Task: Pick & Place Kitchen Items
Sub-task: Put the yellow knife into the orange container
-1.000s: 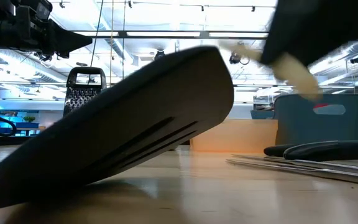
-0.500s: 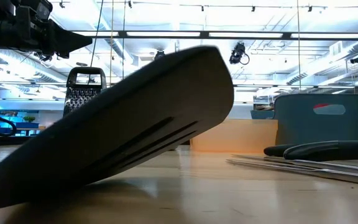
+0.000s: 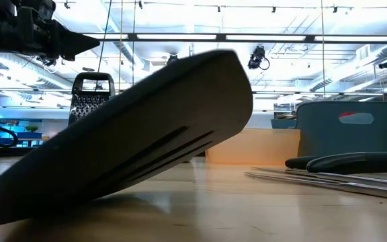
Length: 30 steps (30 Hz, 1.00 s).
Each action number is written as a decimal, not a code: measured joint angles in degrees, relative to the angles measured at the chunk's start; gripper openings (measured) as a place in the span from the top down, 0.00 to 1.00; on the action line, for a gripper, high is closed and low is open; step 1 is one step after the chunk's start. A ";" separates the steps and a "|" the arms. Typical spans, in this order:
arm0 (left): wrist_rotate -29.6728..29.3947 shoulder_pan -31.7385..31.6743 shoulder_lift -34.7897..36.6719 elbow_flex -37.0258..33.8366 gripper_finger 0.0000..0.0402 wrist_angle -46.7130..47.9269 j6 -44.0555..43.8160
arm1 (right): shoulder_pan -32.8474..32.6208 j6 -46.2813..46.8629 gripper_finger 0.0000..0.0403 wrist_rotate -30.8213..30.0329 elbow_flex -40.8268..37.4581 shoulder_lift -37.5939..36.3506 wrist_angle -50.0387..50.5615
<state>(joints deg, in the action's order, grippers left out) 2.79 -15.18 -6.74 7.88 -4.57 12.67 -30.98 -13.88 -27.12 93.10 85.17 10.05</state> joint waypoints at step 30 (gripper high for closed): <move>-6.94 0.00 0.00 0.00 0.97 -7.57 6.79 | 12.66 1.02 0.79 1.69 -48.93 -60.31 -4.69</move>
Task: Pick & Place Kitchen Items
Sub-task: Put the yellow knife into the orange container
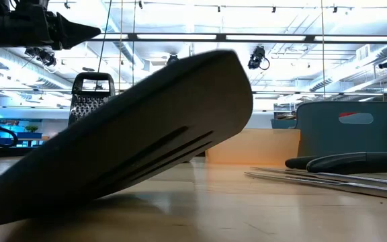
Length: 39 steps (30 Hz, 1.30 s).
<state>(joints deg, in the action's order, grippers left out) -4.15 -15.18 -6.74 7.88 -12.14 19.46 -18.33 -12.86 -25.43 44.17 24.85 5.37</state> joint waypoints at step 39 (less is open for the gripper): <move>-0.34 0.00 0.00 0.00 0.97 1.66 -0.46 | 4.10 4.99 0.79 -22.10 -18.67 -2.64 -12.08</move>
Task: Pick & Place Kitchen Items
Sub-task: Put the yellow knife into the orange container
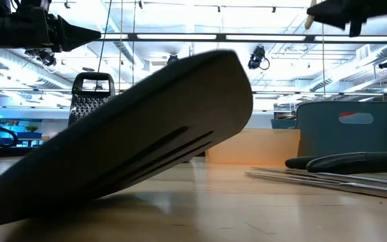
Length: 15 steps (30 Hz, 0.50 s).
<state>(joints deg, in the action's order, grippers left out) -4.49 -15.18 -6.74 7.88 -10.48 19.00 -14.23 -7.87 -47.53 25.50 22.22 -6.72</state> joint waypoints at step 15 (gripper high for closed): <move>0.00 -0.01 0.00 0.00 0.97 0.13 0.05 | 23.98 19.86 0.79 -1.33 53.37 36.19 62.52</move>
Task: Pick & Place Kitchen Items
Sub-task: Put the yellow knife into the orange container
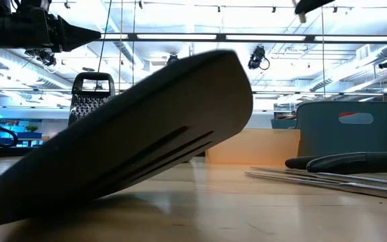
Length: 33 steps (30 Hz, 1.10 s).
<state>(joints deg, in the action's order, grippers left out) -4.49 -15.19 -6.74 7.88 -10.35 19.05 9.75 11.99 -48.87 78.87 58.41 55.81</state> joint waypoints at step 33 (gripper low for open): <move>0.00 0.01 0.00 0.00 0.97 0.37 0.02 | 17.46 6.73 0.79 47.44 29.71 54.28 31.89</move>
<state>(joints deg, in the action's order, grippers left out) -4.49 -15.18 -6.74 7.88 -9.98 19.07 27.22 18.73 -1.43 108.57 112.69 87.70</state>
